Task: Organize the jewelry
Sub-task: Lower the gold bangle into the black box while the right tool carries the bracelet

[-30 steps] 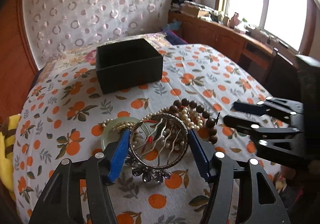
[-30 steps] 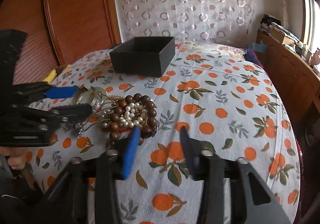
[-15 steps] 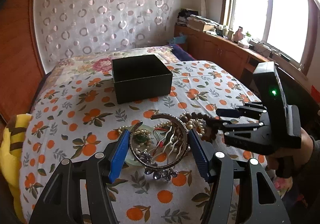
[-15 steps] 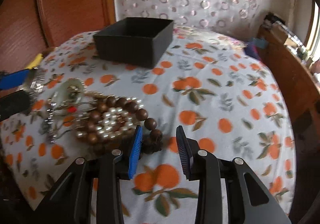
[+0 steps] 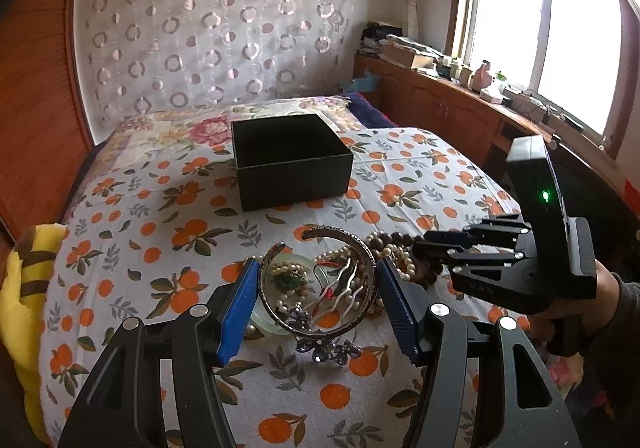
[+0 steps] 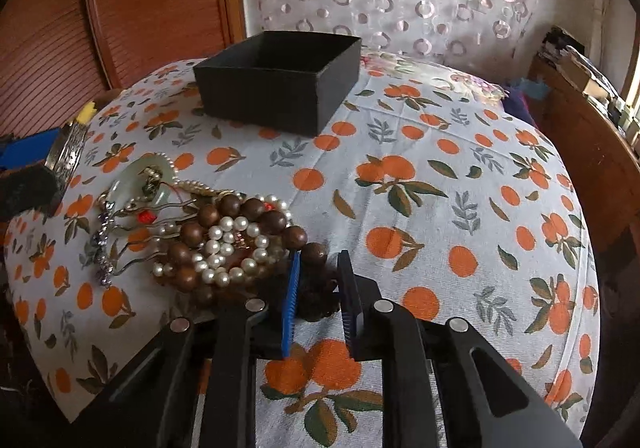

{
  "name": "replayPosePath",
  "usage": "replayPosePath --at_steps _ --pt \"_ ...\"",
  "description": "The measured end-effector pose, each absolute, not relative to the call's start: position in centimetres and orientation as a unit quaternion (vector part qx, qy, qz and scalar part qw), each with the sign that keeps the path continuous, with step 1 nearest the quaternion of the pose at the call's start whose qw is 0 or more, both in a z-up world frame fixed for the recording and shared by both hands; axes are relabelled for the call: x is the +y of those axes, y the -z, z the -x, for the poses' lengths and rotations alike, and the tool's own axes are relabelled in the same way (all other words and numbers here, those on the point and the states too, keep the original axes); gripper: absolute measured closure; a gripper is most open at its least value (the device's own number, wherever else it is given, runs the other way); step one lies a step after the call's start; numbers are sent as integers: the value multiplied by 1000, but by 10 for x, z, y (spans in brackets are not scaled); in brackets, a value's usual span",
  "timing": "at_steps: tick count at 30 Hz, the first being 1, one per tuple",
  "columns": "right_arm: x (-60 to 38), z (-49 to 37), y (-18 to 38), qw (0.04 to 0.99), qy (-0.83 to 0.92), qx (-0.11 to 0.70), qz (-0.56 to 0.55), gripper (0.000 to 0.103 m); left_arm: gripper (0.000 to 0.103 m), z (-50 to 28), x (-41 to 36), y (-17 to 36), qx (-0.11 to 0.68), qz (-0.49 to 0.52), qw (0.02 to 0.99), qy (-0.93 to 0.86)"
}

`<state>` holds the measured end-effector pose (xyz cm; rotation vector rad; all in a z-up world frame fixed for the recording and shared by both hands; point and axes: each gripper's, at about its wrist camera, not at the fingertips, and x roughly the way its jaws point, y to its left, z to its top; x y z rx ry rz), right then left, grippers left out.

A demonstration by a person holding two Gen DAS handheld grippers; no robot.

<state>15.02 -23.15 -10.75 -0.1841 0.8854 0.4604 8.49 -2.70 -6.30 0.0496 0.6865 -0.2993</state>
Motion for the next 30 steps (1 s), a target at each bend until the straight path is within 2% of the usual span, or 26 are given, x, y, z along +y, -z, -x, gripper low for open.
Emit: replayPosePath --at_steps 2,3,20,30 --pt "-235 -150 103 878 -222 416 81 84 45 -86 -26 62 334 -22 931 145" --pt "-238 -150 100 880 -221 413 76 88 45 -86 -25 62 333 -21 931 146" --pt "-249 -131 16 918 -234 312 72 88 45 -106 -30 50 326 -29 934 144" --pt "-261 -159 -1 926 -230 293 65 88 45 -173 -45 42 327 -48 932 146"
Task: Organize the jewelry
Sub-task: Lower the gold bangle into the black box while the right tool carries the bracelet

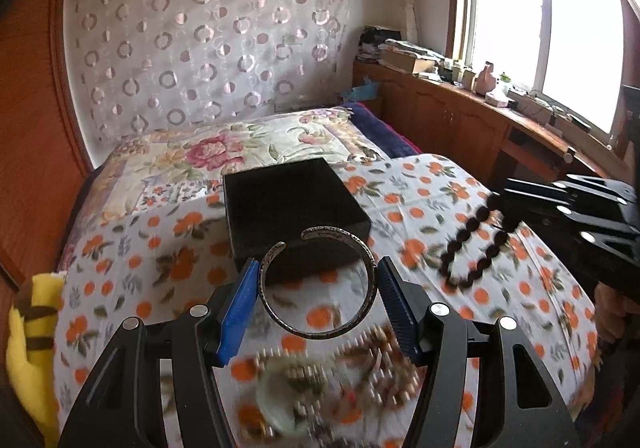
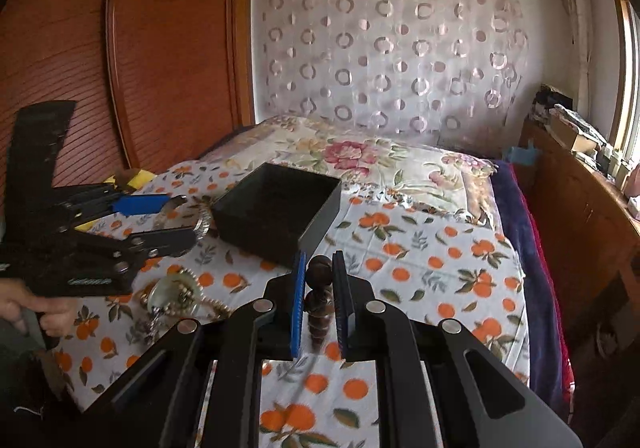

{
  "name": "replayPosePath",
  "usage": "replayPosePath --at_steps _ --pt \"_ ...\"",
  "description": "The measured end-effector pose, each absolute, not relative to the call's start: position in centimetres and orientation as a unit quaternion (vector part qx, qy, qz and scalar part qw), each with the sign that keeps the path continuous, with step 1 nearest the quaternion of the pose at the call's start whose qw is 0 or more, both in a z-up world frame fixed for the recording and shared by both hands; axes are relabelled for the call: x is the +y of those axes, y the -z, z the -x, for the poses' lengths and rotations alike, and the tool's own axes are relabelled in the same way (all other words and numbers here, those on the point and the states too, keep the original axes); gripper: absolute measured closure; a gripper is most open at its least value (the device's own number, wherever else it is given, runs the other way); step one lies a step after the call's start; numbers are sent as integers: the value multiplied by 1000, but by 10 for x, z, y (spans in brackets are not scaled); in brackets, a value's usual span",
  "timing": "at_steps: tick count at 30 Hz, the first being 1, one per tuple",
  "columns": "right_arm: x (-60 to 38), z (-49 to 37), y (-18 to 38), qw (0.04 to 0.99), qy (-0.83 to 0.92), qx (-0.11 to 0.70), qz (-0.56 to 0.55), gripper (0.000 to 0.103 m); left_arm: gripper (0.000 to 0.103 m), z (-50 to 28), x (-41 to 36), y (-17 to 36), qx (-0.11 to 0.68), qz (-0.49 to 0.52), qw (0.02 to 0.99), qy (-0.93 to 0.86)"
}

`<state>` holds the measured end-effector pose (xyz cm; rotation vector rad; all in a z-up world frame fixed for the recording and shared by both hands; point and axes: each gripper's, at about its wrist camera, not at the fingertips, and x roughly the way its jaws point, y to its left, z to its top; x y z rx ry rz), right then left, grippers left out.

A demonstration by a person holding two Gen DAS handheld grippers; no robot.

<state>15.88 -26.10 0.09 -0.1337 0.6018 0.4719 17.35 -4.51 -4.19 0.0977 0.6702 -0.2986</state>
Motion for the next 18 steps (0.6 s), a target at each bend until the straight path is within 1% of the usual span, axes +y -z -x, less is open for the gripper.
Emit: replayPosePath --at_steps 7,13,18 --pt "-260 -185 -13 929 -241 273 70 88 45 -230 -51 42 339 -56 929 136" --pt "-259 -215 -13 927 -248 272 67 88 45 -274 -53 50 355 -58 925 126" --pt "-257 -239 -19 927 -258 267 57 88 45 -293 -60 63 369 -67 918 128"
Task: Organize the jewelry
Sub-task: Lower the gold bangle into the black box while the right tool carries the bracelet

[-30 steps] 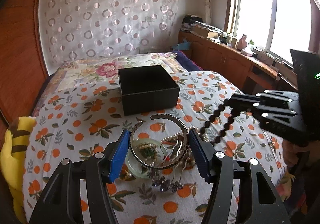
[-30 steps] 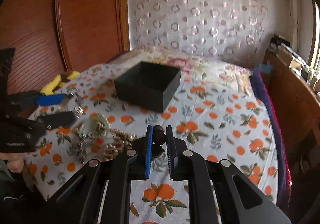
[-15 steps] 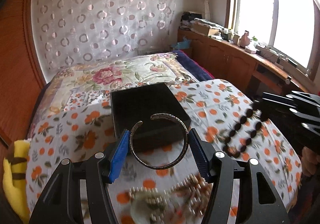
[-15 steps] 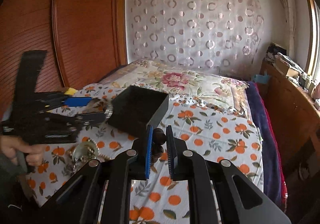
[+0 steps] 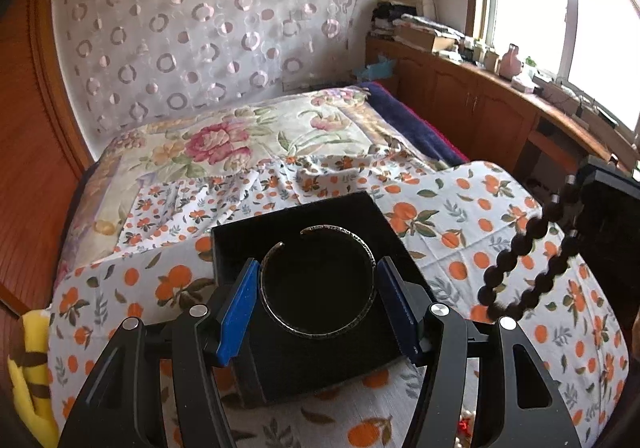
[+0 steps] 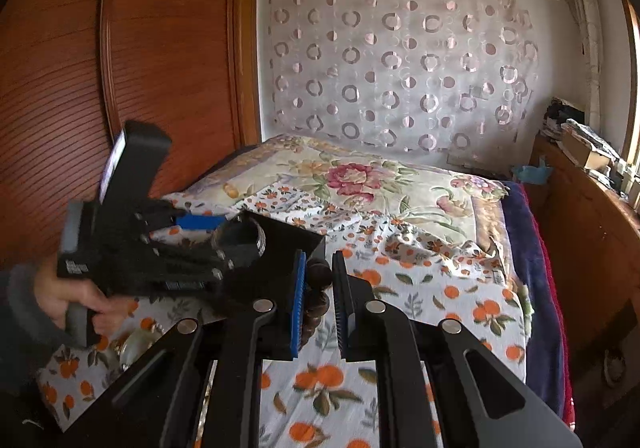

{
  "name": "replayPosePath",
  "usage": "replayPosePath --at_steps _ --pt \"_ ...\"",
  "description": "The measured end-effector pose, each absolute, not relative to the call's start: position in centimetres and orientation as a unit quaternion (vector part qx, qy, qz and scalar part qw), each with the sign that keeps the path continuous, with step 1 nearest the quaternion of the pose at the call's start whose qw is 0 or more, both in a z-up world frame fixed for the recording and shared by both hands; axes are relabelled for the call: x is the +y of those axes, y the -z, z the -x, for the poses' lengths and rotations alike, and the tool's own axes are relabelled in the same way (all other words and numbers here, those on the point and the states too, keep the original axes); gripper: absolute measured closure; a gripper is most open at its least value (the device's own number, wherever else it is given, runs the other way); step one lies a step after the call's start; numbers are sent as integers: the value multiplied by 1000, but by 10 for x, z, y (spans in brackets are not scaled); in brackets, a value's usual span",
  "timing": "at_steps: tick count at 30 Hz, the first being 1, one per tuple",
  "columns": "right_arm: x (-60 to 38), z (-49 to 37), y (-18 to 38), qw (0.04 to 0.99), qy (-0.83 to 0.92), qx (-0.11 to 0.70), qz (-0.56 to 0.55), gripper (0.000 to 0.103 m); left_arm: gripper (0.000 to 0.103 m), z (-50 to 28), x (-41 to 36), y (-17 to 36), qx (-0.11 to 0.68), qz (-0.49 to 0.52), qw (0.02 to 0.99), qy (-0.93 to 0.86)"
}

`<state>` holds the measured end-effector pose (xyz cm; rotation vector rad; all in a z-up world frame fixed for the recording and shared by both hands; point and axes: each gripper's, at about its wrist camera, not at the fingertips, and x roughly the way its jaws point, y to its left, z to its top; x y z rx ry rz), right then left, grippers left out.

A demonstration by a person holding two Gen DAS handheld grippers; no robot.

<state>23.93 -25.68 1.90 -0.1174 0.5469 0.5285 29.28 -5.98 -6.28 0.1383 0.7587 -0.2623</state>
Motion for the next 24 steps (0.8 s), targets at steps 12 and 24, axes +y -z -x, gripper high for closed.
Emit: replayPosePath --at_steps 12,24 --pt "-226 -257 -28 919 -287 263 59 88 36 -277 -31 52 349 -50 929 115" --pt "-159 -264 -32 901 -331 267 84 88 31 -228 28 52 340 -20 937 77"
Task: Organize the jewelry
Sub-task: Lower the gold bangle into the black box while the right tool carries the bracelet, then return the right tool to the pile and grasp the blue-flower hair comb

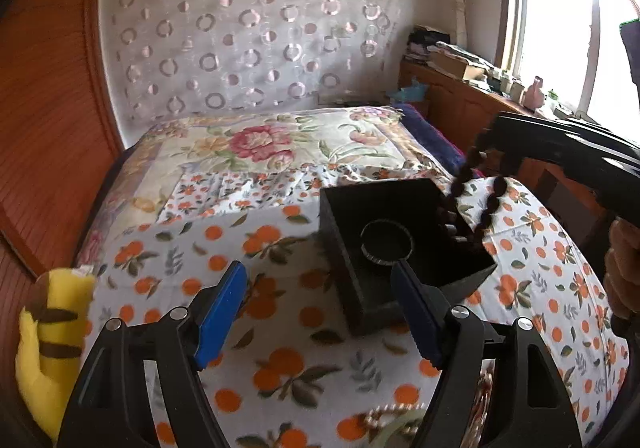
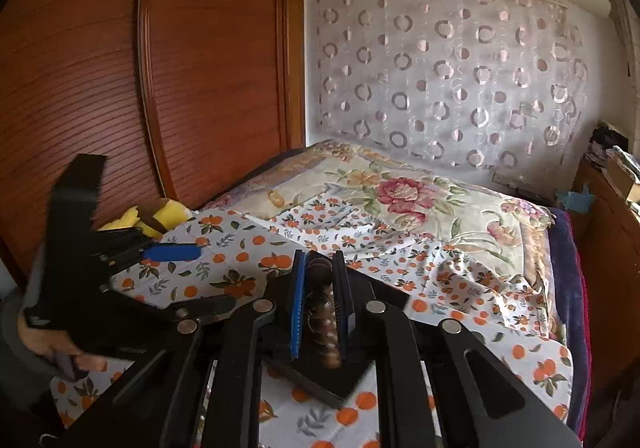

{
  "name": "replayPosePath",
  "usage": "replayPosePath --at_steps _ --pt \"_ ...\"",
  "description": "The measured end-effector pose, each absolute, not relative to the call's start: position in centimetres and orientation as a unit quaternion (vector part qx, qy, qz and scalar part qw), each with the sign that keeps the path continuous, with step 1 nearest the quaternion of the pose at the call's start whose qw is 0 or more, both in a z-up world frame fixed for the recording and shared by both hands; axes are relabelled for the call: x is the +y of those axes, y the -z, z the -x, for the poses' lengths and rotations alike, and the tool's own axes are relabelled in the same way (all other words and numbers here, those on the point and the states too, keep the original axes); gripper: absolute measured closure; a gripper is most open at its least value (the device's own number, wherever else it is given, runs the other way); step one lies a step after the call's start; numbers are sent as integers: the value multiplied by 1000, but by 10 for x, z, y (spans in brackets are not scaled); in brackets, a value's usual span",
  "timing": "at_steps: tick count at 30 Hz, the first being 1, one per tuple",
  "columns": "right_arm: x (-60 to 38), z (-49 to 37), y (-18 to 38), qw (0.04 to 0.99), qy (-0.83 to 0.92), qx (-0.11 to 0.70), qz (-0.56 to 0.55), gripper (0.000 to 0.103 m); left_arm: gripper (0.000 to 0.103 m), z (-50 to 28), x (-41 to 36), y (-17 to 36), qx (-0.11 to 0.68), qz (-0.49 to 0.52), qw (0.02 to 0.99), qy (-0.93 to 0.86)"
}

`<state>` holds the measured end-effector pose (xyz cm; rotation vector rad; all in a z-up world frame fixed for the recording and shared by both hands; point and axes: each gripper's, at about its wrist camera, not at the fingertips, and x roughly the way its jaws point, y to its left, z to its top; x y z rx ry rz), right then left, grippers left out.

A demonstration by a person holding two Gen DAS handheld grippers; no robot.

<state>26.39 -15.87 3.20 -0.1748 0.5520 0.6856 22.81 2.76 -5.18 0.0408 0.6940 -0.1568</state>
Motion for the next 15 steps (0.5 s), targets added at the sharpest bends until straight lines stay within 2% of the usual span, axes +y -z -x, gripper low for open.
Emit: replayPosePath --at_steps 4,15 --pt "-145 -270 -19 890 -343 290 74 88 26 -214 40 57 339 -13 938 68" --pt "-146 -283 36 883 -288 354 110 87 26 -185 47 77 355 9 932 71"
